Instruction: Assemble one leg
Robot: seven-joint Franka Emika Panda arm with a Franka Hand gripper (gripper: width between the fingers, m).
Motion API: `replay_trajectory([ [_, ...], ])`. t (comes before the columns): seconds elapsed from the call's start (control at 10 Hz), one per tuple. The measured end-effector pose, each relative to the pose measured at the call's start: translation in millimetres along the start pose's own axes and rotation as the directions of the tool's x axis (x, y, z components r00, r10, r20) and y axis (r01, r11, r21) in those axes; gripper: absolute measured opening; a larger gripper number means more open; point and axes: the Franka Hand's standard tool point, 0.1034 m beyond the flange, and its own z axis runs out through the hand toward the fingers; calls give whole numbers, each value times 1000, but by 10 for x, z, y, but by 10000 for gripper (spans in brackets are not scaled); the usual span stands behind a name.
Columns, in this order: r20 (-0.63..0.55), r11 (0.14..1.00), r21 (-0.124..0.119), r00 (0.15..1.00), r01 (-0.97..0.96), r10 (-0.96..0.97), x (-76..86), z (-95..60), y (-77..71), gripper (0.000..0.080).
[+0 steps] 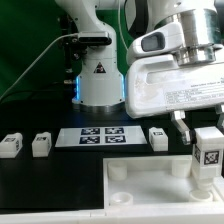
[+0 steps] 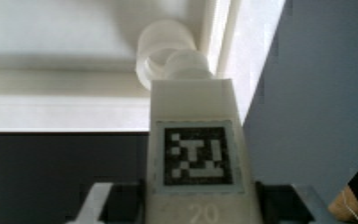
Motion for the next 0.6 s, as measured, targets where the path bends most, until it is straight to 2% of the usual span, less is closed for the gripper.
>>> replay_trajectory([
  [0.3,-2,1000,-5,1000,14,-14,-6,35,71,294],
  [0.6,-19,1000,-4,1000,18,-18,18,61,75,294],
])
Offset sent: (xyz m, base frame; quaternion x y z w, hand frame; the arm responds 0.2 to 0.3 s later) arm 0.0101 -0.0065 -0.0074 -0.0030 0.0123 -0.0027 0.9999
